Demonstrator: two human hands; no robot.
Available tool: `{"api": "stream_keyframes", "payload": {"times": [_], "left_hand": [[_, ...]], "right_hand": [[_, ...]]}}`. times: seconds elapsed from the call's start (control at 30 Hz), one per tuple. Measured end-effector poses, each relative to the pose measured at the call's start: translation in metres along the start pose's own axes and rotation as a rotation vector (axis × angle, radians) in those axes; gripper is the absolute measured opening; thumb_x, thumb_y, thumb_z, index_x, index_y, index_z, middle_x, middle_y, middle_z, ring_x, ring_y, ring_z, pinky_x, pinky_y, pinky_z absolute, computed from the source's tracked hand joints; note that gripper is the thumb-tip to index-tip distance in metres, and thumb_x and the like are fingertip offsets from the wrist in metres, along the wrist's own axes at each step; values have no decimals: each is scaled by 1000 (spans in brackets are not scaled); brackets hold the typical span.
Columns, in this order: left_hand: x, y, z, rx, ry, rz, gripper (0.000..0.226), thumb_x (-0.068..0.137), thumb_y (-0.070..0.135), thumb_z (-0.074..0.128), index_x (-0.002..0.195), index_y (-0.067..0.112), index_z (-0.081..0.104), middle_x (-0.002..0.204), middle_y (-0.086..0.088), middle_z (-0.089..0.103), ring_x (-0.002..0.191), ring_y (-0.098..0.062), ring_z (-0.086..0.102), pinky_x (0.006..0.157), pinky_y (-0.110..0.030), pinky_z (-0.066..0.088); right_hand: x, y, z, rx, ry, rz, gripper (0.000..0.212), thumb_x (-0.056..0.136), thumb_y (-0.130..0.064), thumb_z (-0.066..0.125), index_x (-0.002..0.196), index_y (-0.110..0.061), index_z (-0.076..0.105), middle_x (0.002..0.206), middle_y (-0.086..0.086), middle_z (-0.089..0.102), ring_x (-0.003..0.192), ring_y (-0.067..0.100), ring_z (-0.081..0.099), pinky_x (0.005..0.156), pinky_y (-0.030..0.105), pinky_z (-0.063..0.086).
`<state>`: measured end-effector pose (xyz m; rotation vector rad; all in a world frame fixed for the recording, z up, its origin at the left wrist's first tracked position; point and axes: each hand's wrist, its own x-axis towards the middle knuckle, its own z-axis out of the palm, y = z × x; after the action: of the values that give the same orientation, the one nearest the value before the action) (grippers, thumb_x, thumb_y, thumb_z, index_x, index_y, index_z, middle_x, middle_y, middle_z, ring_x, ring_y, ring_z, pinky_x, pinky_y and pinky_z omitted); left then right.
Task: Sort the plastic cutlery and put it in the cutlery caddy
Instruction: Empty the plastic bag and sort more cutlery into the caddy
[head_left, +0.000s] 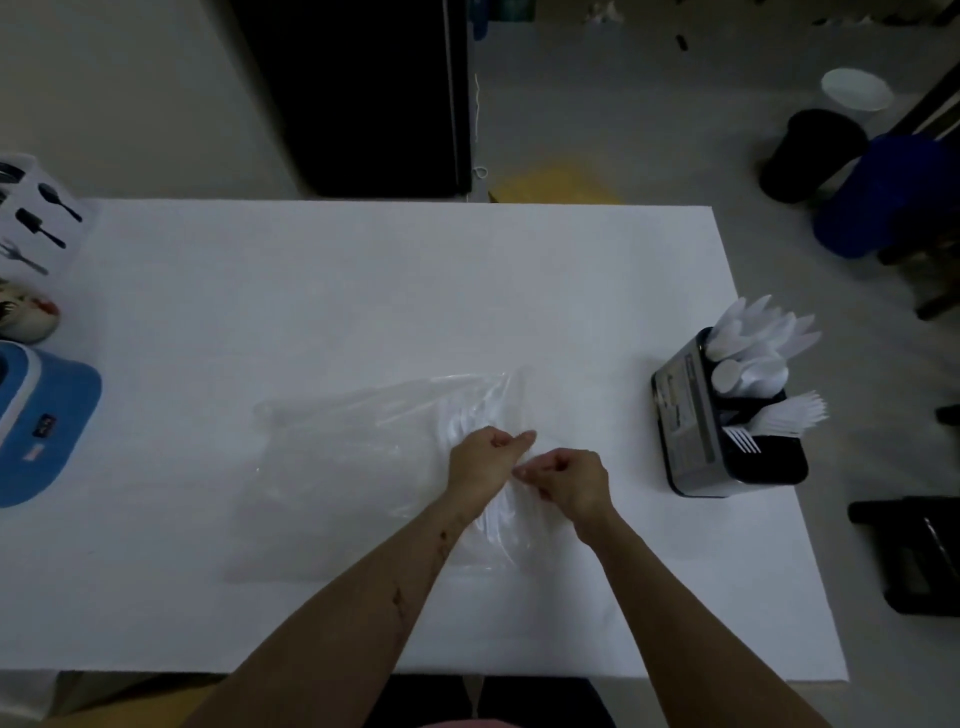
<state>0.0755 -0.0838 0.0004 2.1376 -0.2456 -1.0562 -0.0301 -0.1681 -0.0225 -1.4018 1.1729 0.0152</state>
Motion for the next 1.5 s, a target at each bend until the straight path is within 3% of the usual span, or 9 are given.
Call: {"api": "stream_keyframes", "payload": {"times": [0.1, 0.23, 0.37, 0.63, 0.93, 1.1, 1.23, 1.37, 1.5], "left_hand": [[8, 1, 6, -3, 41, -54, 32, 77, 41, 74, 96, 15, 71, 91, 5, 69, 88, -13, 64, 77, -23, 49], [8, -6, 8, -105, 119, -61, 16, 84, 32, 69, 83, 17, 75, 87, 3, 73, 84, -12, 65, 74, -21, 47], [8, -12, 12, -88, 134, -59, 22, 92, 26, 58, 75, 21, 71, 80, 3, 73, 82, -15, 68, 79, -28, 51], [10, -14, -8, -149, 163, -138, 26, 98, 25, 41, 96, 14, 64, 91, 2, 61, 83, -15, 55, 69, -24, 38], [-3, -13, -42, -554, 417, -164, 31, 85, 26, 50, 55, 19, 45, 55, 3, 45, 55, -18, 39, 55, -30, 32], [-17, -29, -51, -290, 207, 24, 36, 94, 45, 49, 86, 14, 65, 84, 1, 69, 80, -16, 65, 79, -38, 56], [-22, -54, -65, 125, 528, 388, 15, 95, 27, 55, 96, 14, 60, 93, -4, 63, 88, -22, 57, 79, -47, 52], [-15, -85, -75, 832, 515, 474, 72, 77, 56, 67, 129, 8, 54, 139, -12, 50, 130, -31, 45, 110, -47, 32], [-18, -87, -70, 876, 627, 398, 84, 79, 54, 63, 141, 1, 42, 153, -20, 30, 141, -36, 30, 117, -52, 20]], "right_hand": [[2, -3, 1, -25, -9, 1, 13, 67, -20, 89, 69, -17, 76, 74, 3, 74, 80, 26, 71, 77, 38, 61], [3, -1, -4, 112, -49, 92, 15, 71, -16, 87, 73, -9, 74, 79, 11, 74, 78, 26, 70, 79, 42, 61], [3, 2, 2, 87, 51, 93, 13, 78, -17, 81, 78, -8, 72, 76, 12, 73, 68, 22, 68, 73, 40, 62], [7, 5, 1, -118, 181, -33, 19, 81, -18, 78, 76, -8, 62, 69, 5, 71, 61, 22, 70, 69, 37, 61], [1, 11, 6, -381, 215, -196, 17, 83, -10, 70, 80, -14, 54, 75, -1, 62, 69, 19, 59, 67, 36, 53], [-2, 6, 4, -387, 255, -275, 11, 83, -22, 74, 89, -18, 66, 89, -4, 62, 78, 11, 61, 74, 26, 51], [-11, 0, 0, -261, 245, -244, 16, 82, -26, 76, 81, -15, 63, 76, -4, 65, 70, 11, 60, 63, 19, 46], [-15, 5, -1, -316, 101, -204, 11, 90, -28, 66, 88, -18, 70, 82, -6, 70, 78, 14, 65, 68, 18, 48], [-22, 1, 4, -311, 39, -169, 37, 92, -56, 53, 82, -23, 68, 75, -10, 69, 70, 5, 62, 61, 17, 43]]}}
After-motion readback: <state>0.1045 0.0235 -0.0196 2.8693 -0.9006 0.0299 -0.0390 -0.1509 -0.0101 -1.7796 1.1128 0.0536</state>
